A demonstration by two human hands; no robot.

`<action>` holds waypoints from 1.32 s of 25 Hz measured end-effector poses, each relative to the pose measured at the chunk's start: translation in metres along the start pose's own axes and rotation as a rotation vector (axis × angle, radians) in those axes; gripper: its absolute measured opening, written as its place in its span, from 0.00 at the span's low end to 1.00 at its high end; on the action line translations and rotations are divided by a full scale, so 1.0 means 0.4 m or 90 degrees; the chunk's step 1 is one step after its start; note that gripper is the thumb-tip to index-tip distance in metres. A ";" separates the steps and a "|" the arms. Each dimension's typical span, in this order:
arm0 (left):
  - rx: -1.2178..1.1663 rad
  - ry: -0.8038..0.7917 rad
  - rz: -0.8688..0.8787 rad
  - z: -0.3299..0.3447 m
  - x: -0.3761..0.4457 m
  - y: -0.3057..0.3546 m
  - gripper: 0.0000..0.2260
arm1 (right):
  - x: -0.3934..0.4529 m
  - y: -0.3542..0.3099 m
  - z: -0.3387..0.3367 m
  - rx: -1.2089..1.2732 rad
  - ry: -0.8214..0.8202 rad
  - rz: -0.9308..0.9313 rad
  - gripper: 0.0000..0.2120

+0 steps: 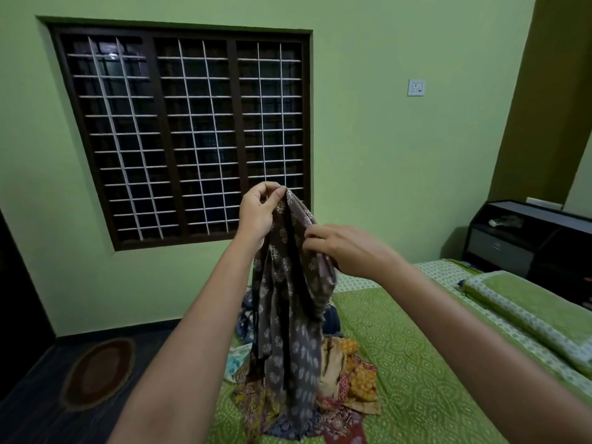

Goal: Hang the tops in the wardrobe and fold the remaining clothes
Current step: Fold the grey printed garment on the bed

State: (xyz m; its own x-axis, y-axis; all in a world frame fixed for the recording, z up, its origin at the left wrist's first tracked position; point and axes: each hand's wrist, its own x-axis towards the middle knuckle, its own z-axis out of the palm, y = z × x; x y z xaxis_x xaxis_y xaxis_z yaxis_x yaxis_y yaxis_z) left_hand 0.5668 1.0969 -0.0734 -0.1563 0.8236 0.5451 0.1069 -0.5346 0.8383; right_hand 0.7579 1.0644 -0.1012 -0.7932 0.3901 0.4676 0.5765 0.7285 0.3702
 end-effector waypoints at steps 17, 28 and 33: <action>-0.030 -0.167 -0.037 0.084 -0.134 -0.035 0.02 | -0.117 -0.172 -0.050 -0.059 0.021 0.199 0.22; -0.170 -0.273 -0.075 0.236 -0.250 0.014 0.06 | -0.269 -0.197 -0.136 -0.196 -0.059 0.217 0.28; -0.177 -0.324 -0.081 0.308 -0.303 0.034 0.06 | -0.340 -0.191 -0.170 -0.215 -0.040 0.270 0.22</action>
State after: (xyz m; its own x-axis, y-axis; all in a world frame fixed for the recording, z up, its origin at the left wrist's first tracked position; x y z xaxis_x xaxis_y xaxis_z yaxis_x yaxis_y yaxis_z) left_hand 0.7082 1.0133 -0.1287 0.3469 0.8348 0.4276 -0.1542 -0.3989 0.9039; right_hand 0.8351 0.9174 -0.1386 -0.4821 0.6502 0.5872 0.8710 0.2831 0.4016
